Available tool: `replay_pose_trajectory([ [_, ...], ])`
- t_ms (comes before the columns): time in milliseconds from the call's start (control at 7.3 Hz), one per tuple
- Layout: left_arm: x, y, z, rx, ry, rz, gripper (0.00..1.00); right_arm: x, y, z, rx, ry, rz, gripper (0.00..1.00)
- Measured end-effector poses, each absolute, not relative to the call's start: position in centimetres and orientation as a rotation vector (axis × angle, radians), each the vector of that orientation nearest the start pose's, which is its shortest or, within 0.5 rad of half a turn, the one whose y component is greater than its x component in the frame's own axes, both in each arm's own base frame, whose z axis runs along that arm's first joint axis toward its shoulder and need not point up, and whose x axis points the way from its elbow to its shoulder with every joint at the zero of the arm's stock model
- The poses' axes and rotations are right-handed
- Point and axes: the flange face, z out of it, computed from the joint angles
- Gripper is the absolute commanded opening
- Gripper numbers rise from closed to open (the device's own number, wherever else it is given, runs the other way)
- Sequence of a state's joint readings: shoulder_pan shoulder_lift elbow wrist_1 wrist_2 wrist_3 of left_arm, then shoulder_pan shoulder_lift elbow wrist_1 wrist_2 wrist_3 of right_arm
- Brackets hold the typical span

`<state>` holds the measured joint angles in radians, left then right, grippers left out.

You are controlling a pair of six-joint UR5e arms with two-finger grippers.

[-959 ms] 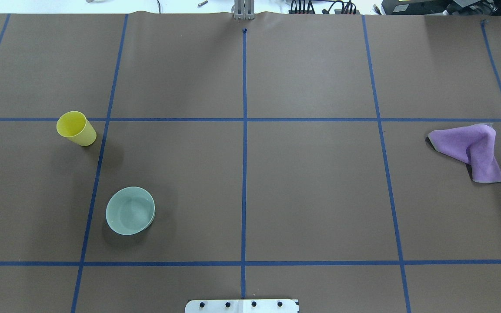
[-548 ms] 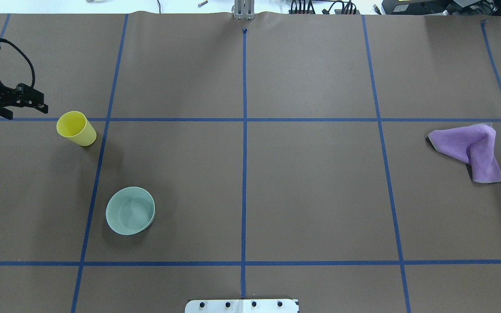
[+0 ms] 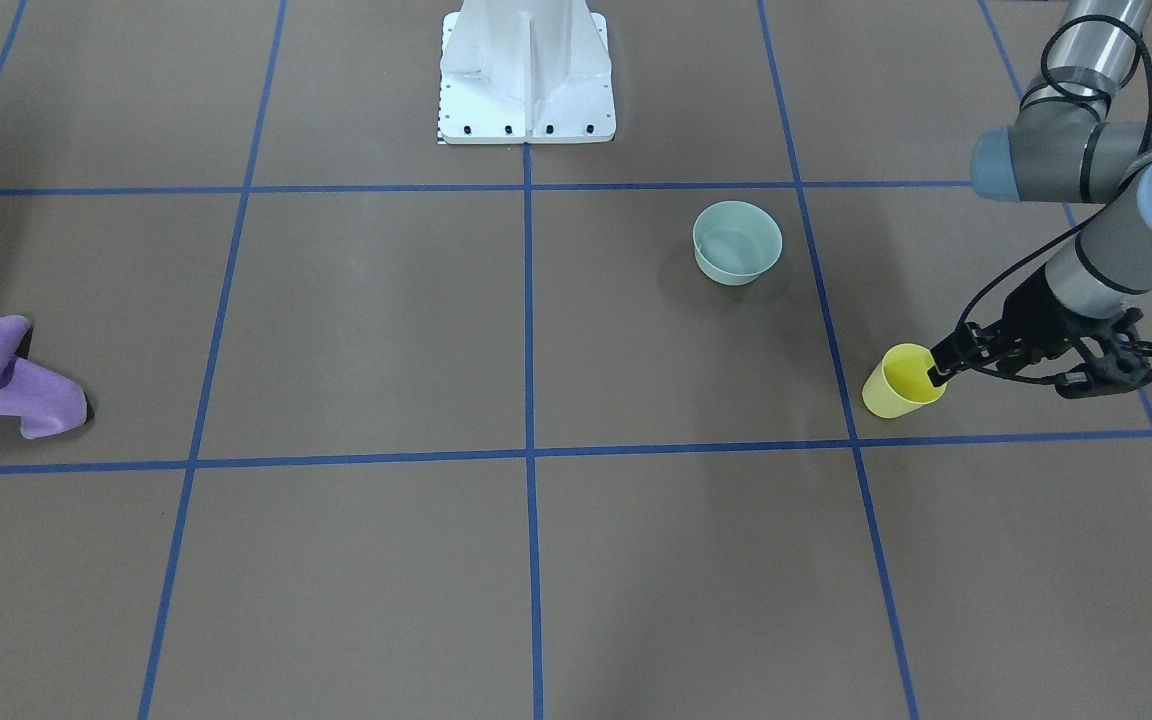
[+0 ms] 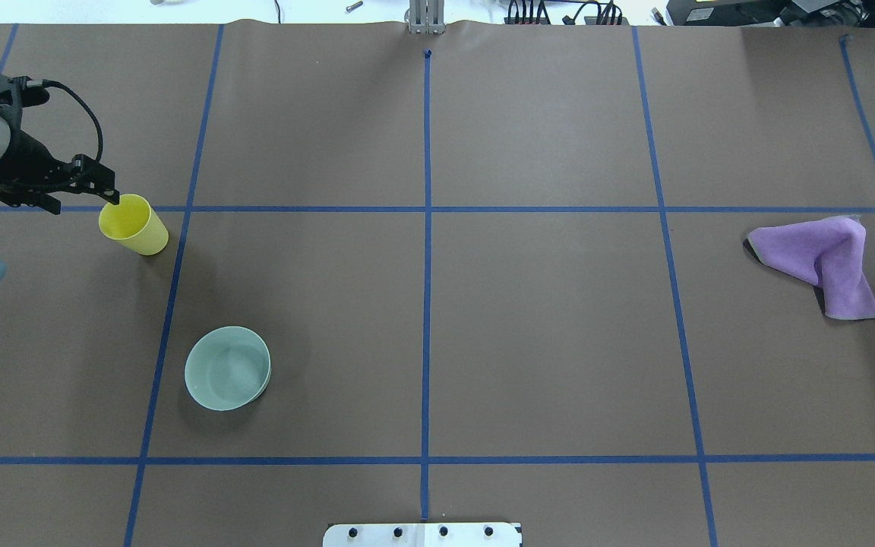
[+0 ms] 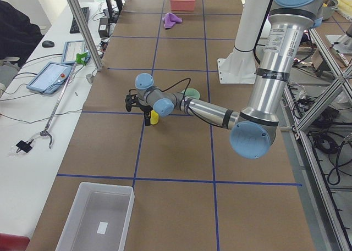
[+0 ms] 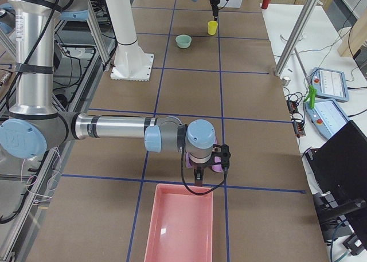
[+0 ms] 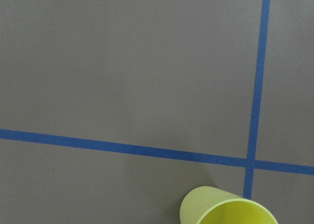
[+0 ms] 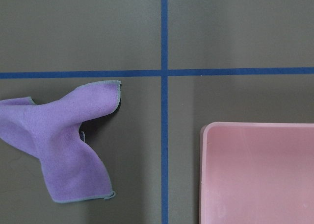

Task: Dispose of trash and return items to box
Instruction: 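Reach the left gripper to the yellow cup and grasp it, then lift the yellow cup with the left gripper and carry it into the clear bin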

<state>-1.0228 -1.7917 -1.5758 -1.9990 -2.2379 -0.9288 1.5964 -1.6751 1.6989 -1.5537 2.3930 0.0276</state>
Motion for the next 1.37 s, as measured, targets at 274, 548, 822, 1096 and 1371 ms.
replay_pose_trajectory([
  [274, 27.0, -54.4, 49.3, 0.017, 0.896, -0.108, 0.38, 7.1, -44.8, 64.0, 0.034, -0.823, 0.033, 1.00],
  [548, 27.5, -54.3, 49.4, 0.015, 0.894, -0.095, 0.00, 7.0, -44.9, 64.1, 0.032, -0.824, 0.033, 1.00],
  [822, 27.7, -54.4, 49.5, 0.018, 0.887, -0.095, 0.00, 7.0, -44.8, 64.2, 0.030, -0.824, 0.033, 1.00],
  [1096, 27.7, -54.7, 49.2, 0.023, 0.889, -0.097, 0.00, 6.8, -44.7, 64.2, 0.027, -0.829, 0.032, 1.00],
  [1371, 25.1, -55.4, 47.6, 0.040, 0.919, -0.120, 0.00, 6.8, -44.7, 64.1, 0.027, -0.837, 0.031, 1.00],
])
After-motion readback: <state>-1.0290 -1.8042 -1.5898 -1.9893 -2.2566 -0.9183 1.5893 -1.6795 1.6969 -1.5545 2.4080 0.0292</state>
